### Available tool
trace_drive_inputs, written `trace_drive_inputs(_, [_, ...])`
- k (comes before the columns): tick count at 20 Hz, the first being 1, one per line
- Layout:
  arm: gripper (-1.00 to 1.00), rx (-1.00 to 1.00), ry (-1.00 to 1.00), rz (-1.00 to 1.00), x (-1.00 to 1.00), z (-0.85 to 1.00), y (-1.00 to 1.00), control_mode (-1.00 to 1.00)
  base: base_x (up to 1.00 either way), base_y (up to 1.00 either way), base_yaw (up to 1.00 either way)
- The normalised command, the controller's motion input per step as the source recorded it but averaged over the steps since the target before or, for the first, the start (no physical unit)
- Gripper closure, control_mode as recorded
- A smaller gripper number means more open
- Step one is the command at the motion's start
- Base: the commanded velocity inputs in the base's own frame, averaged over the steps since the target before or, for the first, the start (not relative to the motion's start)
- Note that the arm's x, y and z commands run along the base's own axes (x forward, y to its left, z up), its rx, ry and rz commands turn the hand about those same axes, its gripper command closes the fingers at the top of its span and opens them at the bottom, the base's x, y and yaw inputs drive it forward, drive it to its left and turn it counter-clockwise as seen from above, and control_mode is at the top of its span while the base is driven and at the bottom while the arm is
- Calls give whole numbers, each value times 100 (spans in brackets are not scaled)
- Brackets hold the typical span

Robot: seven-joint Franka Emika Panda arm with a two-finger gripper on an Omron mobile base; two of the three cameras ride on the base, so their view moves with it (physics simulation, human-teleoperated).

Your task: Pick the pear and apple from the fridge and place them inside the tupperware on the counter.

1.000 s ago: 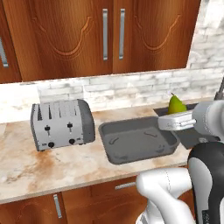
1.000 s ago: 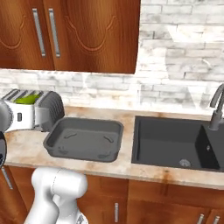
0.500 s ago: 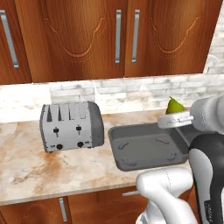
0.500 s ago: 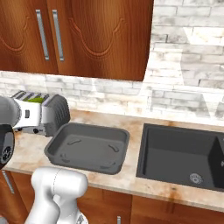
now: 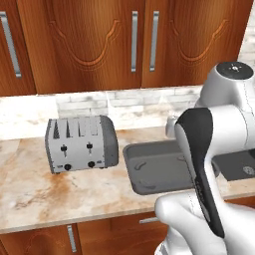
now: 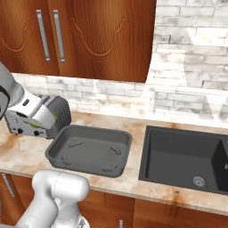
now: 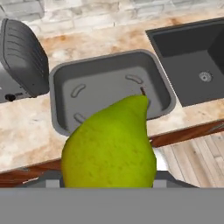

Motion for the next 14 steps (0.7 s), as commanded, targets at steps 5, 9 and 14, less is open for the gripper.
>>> trace_drive_inputs(5, [100,0,0,-16,7,-41,-12,-100,0,0,0])
trace_drive_inputs(9, [100,0,-1,0,14,-61,-16,-100,0,0,0])
trace_drive_inputs(14, [100,0,0,0,19,-46,-18,-100,0,0,0])
